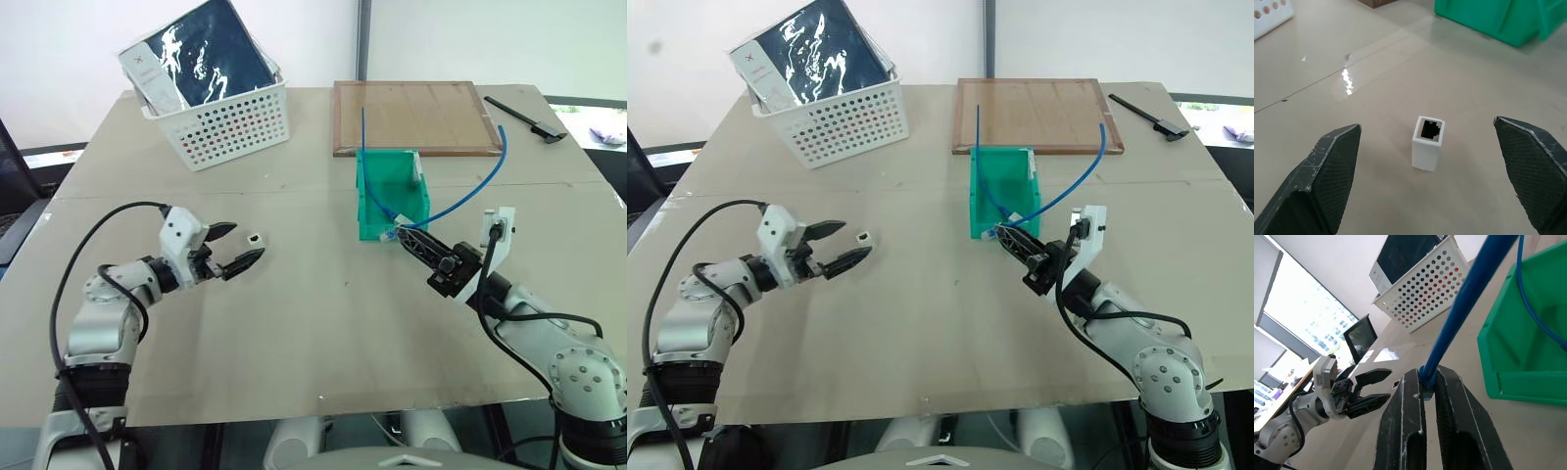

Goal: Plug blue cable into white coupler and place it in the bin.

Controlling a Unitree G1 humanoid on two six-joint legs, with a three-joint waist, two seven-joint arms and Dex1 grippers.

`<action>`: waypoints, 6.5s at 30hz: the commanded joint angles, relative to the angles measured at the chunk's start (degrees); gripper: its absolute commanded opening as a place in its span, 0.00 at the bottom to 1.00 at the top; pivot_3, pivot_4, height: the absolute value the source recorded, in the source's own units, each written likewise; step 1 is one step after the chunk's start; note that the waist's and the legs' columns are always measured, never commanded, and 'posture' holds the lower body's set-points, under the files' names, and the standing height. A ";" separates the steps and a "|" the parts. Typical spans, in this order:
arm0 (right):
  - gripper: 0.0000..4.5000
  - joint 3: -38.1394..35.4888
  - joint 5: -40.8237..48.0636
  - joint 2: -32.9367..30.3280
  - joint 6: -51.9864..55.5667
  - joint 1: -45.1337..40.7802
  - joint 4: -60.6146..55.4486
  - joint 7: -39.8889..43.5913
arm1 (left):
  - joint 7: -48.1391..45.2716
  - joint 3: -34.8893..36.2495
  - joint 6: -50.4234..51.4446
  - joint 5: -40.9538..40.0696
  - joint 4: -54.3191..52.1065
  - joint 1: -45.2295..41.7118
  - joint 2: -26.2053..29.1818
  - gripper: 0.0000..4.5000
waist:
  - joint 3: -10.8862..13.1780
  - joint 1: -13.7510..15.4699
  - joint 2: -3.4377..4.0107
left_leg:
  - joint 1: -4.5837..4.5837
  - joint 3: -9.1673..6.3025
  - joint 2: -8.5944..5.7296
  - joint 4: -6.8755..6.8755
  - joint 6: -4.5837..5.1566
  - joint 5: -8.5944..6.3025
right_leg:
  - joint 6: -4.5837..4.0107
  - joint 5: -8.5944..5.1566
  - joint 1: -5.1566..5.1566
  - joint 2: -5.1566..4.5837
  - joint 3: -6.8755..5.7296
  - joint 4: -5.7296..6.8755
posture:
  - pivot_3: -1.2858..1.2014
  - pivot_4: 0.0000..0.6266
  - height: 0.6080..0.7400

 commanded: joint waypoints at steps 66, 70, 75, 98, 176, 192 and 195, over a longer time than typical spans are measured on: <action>0.00 28.31 -56.97 -7.21 -15.35 -34.11 33.18 55.89 | -12.44 -26.55 -10.89 14.74 8.79 -16.79 -13.27 0.08 | 0.00 -0.20 -0.04 | -0.08 0.09 -0.11 0.07 -0.01 0.01 | 0.02 0.04 -0.14 -0.12 -0.04 0.12 | 0.52 0.24 1.00; 0.00 28.85 -59.28 -7.65 -16.42 -34.29 34.55 57.89 | -12.41 -26.50 -10.53 14.81 7.61 -16.28 -12.94 0.08 | 0.00 -0.19 -0.03 | -0.08 0.08 -0.12 0.06 -0.01 0.01 | 0.02 0.04 -0.14 -0.13 -0.03 0.12 | 0.52 0.24 1.00; 0.00 29.77 -61.42 -8.17 -16.66 -35.01 36.31 61.46 | -12.33 -26.48 -10.49 14.83 7.38 -16.10 -12.96 0.08 | -0.01 -0.22 -0.03 | -0.03 0.09 -0.12 0.06 -0.01 0.01 | 0.02 0.04 -0.11 -0.13 -0.04 0.13 | 0.52 0.24 1.00; 0.00 32.63 -65.59 -8.29 -9.98 -42.36 38.68 70.62 | -11.26 -26.56 -8.17 14.67 3.42 -15.42 -12.82 0.08 | -0.01 -0.18 -0.02 | -0.08 0.01 -0.17 0.05 -0.02 0.01 | 0.02 0.04 -0.12 -0.20 -0.10 0.11 | 0.52 0.24 1.00; 0.99 -8.27 -61.51 -0.21 -10.99 27.58 -25.06 15.33 | 11.40 -15.67 38.90 5.24 45.30 -68.66 -31.82 0.08 | -0.48 -0.28 0.05 | -0.12 -0.32 -0.61 0.00 -0.08 0.06 | 0.49 -0.28 -0.01 -0.25 -0.17 0.08 | 0.52 0.24 1.00; 1.00 -17.34 -44.08 -5.80 -5.05 13.61 -19.15 20.78 | 8.16 -10.53 54.51 -3.31 7.45 -48.59 -21.46 0.98 | -0.31 -0.86 0.07 | 0.01 -0.09 -0.24 -0.03 -0.08 0.05 | 0.28 -0.15 -0.01 -0.23 0.04 0.13 | 0.52 0.24 1.00; 1.00 -19.50 -39.67 -8.70 -4.72 8.97 -14.96 23.56 | 10.32 -6.95 42.75 -3.30 -7.90 -35.76 -20.39 0.98 | -0.26 -0.43 0.05 | -0.01 -0.07 -0.23 -0.03 -0.09 0.06 | 0.25 -0.13 -0.02 -0.28 0.07 0.10 | 0.52 0.24 1.00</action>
